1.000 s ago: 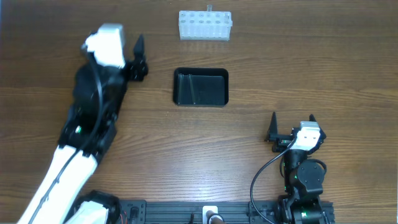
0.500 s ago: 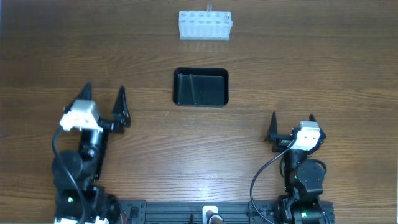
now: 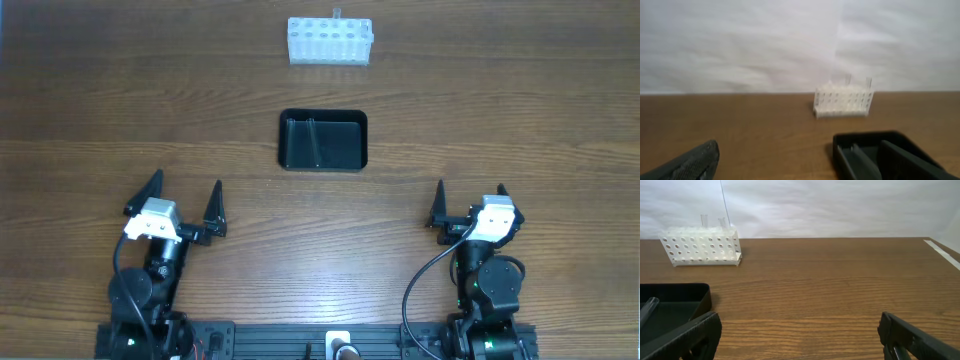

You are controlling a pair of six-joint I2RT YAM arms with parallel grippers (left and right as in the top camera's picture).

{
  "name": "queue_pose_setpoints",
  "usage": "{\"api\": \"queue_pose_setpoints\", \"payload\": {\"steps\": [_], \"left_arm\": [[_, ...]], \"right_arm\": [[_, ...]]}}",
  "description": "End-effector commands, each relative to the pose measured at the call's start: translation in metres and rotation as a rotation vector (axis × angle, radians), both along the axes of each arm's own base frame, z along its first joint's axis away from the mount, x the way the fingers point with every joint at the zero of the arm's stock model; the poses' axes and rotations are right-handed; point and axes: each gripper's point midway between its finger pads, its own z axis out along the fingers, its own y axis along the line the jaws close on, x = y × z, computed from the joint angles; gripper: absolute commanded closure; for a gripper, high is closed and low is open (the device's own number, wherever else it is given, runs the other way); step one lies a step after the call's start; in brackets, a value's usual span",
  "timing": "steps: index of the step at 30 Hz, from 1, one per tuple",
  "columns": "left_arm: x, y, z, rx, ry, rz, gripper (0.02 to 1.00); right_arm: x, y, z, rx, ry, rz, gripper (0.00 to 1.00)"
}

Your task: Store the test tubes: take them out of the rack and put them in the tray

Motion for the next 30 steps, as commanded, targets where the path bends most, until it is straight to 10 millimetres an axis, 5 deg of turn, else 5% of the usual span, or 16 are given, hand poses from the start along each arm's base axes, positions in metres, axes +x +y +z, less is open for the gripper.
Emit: {"api": "queue_pose_setpoints", "payload": {"steps": [1,3,30], "left_arm": [[-0.001,0.002,-0.017,0.015,0.060,-0.003,0.020],[-0.001,0.005,-0.031,0.020,0.118,0.008,0.018],[0.000,0.009,-0.031,0.019,0.119,0.029,0.018]], "right_arm": [[0.000,0.002,-0.003,0.003,0.005,0.010,0.007],[0.000,0.002,-0.003,0.003,0.004,0.010,0.007],[0.000,0.002,-0.003,0.003,0.005,0.010,0.007]]}}
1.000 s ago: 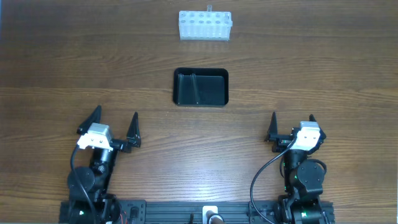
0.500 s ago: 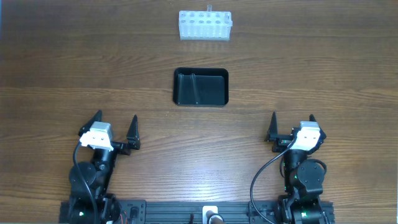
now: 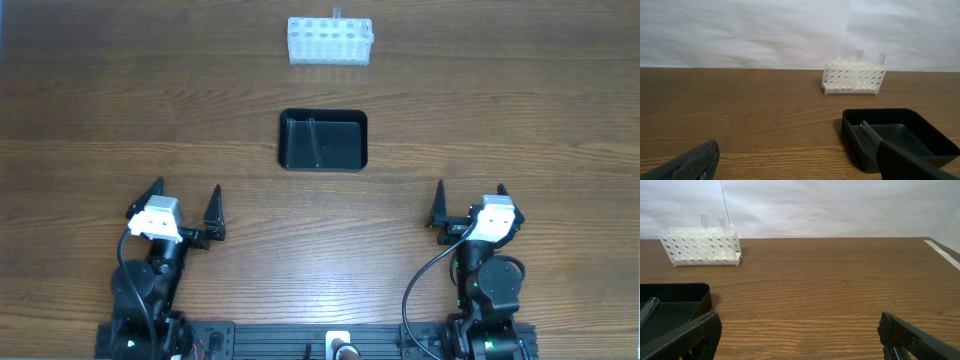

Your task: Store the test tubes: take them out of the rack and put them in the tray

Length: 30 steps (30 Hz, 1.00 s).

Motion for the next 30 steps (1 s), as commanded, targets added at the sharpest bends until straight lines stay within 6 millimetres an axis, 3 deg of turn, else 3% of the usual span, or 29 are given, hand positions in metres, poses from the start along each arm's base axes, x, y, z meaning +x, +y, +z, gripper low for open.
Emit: {"api": "queue_pose_setpoints", "payload": {"steps": [1,19,30], "left_arm": [[0.000,0.000,-0.002,0.007,0.000,-0.001,0.018],[0.000,0.000,-0.002,0.007,0.000,-0.001,0.018],[0.000,0.000,-0.002,0.007,0.001,-0.001,0.020]], "right_arm": [[0.000,0.002,-0.003,0.002,0.005,0.010,0.007],[0.000,0.002,-0.002,0.002,0.001,0.007,0.007],[0.007,0.009,0.038,0.068,-0.088,0.044,0.007]]}}
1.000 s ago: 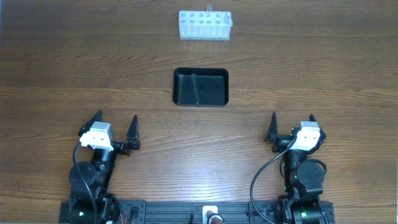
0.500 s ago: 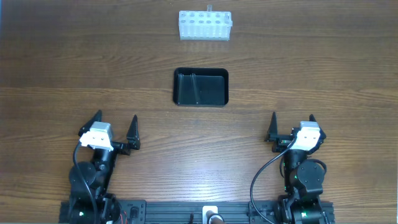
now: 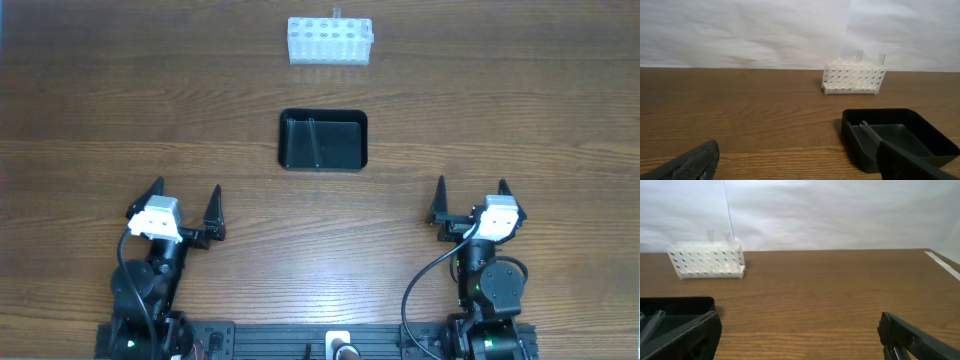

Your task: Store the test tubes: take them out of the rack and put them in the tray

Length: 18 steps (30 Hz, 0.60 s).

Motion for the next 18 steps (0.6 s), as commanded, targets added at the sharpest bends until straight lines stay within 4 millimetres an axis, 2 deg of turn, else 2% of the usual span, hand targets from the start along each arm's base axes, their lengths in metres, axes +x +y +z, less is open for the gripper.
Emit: {"api": "queue_pose_setpoints", "payload": {"steps": [1,4,10,13,18], "left_arm": [[0.000,0.000,-0.001,0.007,0.000,-0.001,0.018],[0.000,0.000,-0.001,0.007,0.000,-0.001,0.018],[0.000,0.000,-0.001,0.007,0.000,-0.001,0.020],[0.000,0.000,-0.001,0.007,0.000,-0.001,0.018],[0.000,0.000,-0.001,0.007,0.000,-0.001,0.020]], "right_arm": [[0.008,0.007,0.026,0.048,-0.016,0.036,0.009],[0.022,0.015,0.039,0.047,0.005,0.071,0.007],[0.074,0.040,0.047,0.045,0.133,0.166,0.007],[0.107,0.063,0.045,0.036,0.209,0.218,0.007],[0.159,0.121,0.035,-0.004,0.333,0.294,0.007]]}}
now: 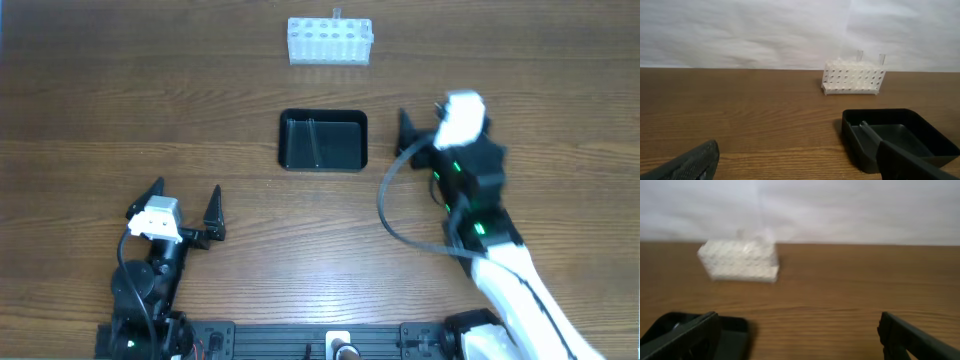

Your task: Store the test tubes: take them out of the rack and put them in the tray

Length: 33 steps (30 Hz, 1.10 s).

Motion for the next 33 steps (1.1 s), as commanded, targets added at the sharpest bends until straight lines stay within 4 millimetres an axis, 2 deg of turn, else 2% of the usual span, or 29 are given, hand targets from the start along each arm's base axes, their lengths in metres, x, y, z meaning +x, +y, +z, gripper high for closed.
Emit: {"api": "queue_pose_setpoints", "payload": {"steps": [1,6,12,16,24,26,33], "left_arm": [[0.000,0.000,-0.002,0.007,0.000,-0.001,0.018],[0.000,0.000,-0.002,0.007,0.000,-0.001,0.020],[0.000,0.000,-0.002,0.007,0.000,-0.001,0.018],[0.000,0.000,-0.002,0.007,0.000,-0.001,0.020],[0.000,0.000,-0.002,0.007,0.000,-0.001,0.020],[0.000,0.000,-0.002,0.007,0.000,-0.001,0.018],[0.000,0.000,-0.002,0.007,0.000,-0.001,0.020]], "right_arm": [[0.040,0.054,0.000,-0.029,0.068,0.072,0.009],[0.078,0.106,-0.016,-0.045,0.184,0.053,0.012],[0.120,0.147,-0.028,0.008,0.249,0.028,0.016],[0.155,0.152,-0.041,0.019,0.284,-0.076,0.027],[0.203,0.163,-0.050,0.010,0.259,-0.132,0.036],[0.216,0.160,-0.054,0.007,0.246,-0.160,0.045],[0.233,0.150,-0.070,0.006,0.241,-0.193,0.049]]}}
